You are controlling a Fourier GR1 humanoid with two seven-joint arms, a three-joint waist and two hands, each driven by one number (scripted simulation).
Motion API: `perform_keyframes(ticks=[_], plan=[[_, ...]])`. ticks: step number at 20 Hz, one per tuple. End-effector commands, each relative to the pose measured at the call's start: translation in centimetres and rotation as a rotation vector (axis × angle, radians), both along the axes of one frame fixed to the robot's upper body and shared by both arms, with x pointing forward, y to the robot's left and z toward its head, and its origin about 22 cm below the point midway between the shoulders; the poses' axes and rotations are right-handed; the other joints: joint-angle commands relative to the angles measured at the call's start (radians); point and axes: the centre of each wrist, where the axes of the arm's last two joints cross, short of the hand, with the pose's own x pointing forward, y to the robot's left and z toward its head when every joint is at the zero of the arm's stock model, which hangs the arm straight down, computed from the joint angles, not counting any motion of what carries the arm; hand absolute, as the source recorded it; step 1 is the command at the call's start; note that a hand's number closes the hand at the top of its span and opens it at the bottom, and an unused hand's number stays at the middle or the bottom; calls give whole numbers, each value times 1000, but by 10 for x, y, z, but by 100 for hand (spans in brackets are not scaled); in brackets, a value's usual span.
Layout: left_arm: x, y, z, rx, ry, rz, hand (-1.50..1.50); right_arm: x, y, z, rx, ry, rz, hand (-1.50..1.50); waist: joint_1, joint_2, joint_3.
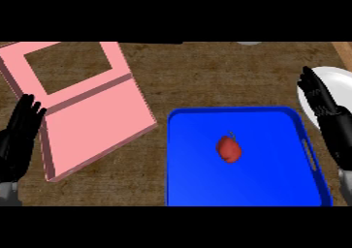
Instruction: Pick the bell pepper from the tray and place it in the plate
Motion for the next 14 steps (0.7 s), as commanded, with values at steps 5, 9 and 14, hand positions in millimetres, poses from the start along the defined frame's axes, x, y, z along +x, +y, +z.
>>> perform_keyframes(ticks=[5,9,14], plan=[[9,-40,-24,110,196,16,0,-3,98,-3,194,71,-113,150,-22,-10,16],[-10,-29,-41,89,258,6,0,7,-28,-4,-736,-23,-296,150,-59,-11,-18],[-13,-50,-52,68,298,14,0,-25,60,-63,-132,-54,-571,150,-63,-19,23]])
